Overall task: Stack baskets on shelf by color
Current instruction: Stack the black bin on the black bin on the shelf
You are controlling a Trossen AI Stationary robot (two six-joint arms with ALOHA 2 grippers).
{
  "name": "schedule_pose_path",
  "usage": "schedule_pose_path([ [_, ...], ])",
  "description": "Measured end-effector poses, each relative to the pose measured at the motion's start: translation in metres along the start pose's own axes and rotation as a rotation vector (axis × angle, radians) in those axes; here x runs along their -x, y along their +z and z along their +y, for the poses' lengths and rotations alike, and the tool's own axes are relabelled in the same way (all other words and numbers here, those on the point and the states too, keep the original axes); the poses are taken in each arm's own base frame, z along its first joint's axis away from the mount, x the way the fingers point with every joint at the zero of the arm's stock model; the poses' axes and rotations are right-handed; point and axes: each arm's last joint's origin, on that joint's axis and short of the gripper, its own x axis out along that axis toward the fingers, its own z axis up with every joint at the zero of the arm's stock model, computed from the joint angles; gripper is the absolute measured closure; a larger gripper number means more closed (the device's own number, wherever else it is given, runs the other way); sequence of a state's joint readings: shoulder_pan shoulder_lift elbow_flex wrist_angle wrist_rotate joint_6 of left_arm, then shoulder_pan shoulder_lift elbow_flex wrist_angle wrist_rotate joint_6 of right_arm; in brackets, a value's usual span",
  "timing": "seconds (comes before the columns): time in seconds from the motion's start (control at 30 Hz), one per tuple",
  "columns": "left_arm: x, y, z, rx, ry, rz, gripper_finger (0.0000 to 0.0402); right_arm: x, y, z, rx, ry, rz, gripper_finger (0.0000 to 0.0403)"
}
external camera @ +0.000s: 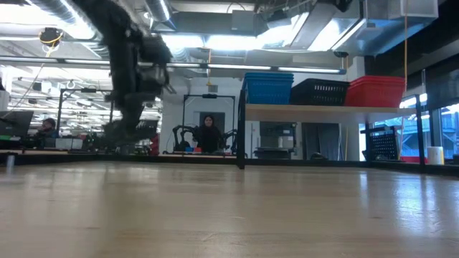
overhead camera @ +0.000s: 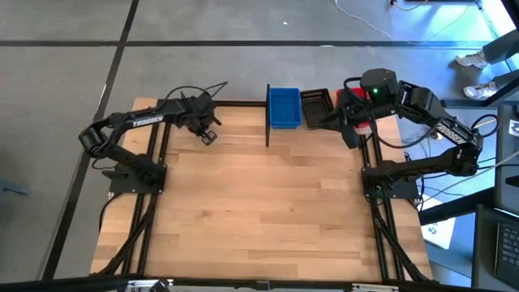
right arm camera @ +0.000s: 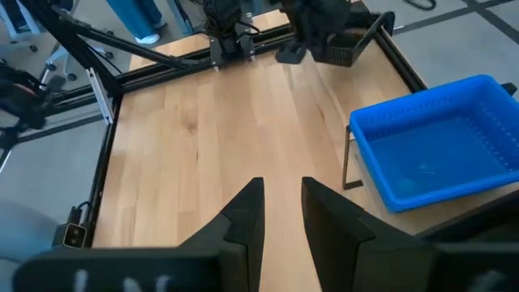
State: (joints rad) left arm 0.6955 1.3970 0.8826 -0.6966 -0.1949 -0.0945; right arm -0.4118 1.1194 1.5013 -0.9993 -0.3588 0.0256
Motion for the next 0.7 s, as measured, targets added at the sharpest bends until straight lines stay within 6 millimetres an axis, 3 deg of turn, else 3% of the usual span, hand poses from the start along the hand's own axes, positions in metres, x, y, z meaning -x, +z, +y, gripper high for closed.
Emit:
schedule_pose_path([
  [0.2,0.058,0.004,-0.033,-0.28,0.113,-0.175,0.0401,0.0,0.0,0.0,0.032,-0.015,0.0,0.032],
  [0.43,0.118,-0.003,-0.079,-0.47,0.251,-0.386,0.0401,-0.01,0.002,-0.004,0.078,-0.21,0.025,0.032],
  [0.7,0.145,-0.033,-0.123,-0.748,0.307,-0.508,0.0401,-0.022,0.019,-0.008,0.167,-0.411,-0.089,0.032],
])
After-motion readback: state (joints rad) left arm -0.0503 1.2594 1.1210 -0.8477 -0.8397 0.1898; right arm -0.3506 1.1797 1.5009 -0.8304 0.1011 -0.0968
